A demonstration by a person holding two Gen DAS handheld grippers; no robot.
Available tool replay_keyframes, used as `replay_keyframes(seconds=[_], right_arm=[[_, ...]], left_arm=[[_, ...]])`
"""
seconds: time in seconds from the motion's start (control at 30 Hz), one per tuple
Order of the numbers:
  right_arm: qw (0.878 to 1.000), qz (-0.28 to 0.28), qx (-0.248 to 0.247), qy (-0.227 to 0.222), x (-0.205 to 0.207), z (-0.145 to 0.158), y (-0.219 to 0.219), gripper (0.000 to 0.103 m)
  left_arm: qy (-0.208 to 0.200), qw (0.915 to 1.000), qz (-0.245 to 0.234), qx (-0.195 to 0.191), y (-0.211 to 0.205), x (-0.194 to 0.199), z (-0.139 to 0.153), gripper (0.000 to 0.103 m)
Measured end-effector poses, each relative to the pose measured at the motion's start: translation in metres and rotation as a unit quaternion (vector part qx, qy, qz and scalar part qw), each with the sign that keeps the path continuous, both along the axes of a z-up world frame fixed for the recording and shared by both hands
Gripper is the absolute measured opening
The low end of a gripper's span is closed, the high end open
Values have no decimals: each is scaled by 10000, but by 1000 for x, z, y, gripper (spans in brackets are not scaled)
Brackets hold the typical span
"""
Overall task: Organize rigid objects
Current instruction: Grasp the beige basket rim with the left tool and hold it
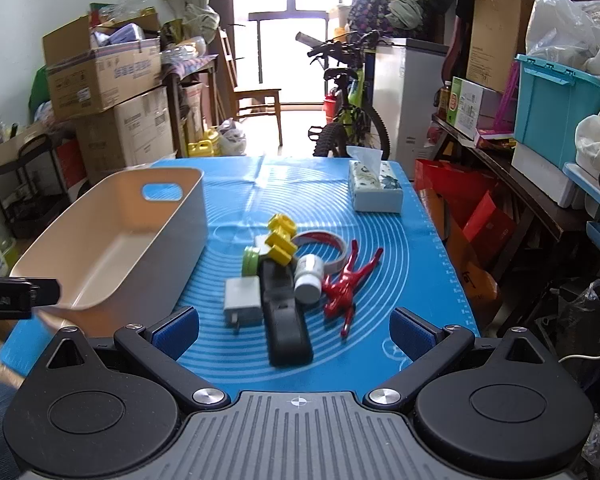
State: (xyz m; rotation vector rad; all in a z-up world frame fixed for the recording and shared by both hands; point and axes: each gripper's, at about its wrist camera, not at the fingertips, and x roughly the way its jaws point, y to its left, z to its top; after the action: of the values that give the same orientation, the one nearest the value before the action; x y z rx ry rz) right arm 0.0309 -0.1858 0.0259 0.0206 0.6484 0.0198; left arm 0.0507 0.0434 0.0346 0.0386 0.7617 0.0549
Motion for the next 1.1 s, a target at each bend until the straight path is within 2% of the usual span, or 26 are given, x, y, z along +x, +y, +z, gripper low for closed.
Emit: replay_keyframes(seconds=[0.07,0.1,0.4,0.57,0.73,0.93,1.1], right_arm=[[9999,-98,21,-3,12,0,-3,100],[9999,-150,28,-23,18,0,-5,100],[9978,-661,48,69,80,-16,-20,100],[9957,-898,-107,173,114,-32,-25,100],[9933,-1097,20,366,143,-50,-34,100],[9933,-892,334,659,160,-71,-39,97],[9964,-487,117,678,165,-78,-22,93]], left_arm=[[88,9998,144,-126,13,13,-2,94],[58,9996,239,-160,18,18,-2,87],[112,9974,702,83,59,77,-8,87],[314,9969,703,157,72,111,-20,87],[651,9954,626,318,79,135,-41,87],[998,9925,673,217,94,141,-61,87],[1106,9914,673,205,100,144,-64,84]])
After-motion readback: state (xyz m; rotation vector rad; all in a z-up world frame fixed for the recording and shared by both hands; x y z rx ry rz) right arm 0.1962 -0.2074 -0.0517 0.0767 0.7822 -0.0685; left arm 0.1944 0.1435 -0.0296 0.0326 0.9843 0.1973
